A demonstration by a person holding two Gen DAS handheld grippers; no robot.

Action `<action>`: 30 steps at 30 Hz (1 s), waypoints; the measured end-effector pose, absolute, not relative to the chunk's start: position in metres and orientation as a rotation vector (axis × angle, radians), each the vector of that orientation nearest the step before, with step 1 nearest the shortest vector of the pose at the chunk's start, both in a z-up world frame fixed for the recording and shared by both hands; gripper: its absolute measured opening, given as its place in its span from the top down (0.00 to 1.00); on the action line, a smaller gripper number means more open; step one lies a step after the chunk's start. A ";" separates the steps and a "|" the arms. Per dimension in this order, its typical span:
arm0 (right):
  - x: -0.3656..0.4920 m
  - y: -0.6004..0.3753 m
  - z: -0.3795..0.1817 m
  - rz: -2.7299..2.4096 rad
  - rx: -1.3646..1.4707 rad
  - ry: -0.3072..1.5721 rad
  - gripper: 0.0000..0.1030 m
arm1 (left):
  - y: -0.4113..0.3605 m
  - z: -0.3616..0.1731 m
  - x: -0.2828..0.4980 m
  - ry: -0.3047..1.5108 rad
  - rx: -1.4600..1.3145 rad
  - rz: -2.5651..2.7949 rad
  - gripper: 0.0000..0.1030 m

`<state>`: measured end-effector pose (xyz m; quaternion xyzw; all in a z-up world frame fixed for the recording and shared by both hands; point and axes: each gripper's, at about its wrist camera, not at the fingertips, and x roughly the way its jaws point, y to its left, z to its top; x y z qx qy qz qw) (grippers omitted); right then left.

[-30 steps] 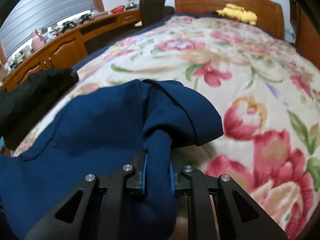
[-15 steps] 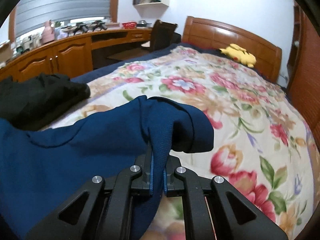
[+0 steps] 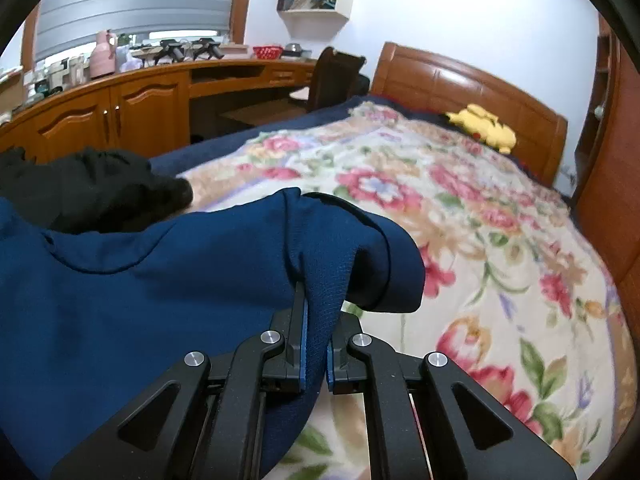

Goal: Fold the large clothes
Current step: 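Lift the folded jacket with both tools and carry it toward the desk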

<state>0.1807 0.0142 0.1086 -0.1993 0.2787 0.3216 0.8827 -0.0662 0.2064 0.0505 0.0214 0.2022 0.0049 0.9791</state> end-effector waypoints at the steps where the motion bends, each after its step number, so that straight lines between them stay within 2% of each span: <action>1: 0.181 0.019 0.117 0.671 -0.414 0.569 0.97 | 0.212 0.057 -0.066 0.398 0.047 0.021 0.99; 12: 0.172 0.141 0.194 0.749 -0.484 0.446 0.97 | 0.330 0.131 -0.072 0.335 0.066 0.241 0.99; 18: 0.145 0.227 0.214 0.837 -0.473 0.369 0.97 | 0.402 0.131 -0.110 0.323 0.069 0.415 0.99; 22: 0.126 0.279 0.187 0.904 -0.451 0.379 0.96 | 0.435 0.090 -0.129 0.418 0.027 0.465 0.99; 27: 0.110 0.323 0.110 0.903 -0.539 0.491 0.95 | 0.450 0.029 -0.134 0.522 -0.003 0.505 0.99; 30: 0.107 0.322 0.091 0.877 -0.544 0.526 0.78 | 0.446 0.026 -0.140 0.522 -0.035 0.502 0.97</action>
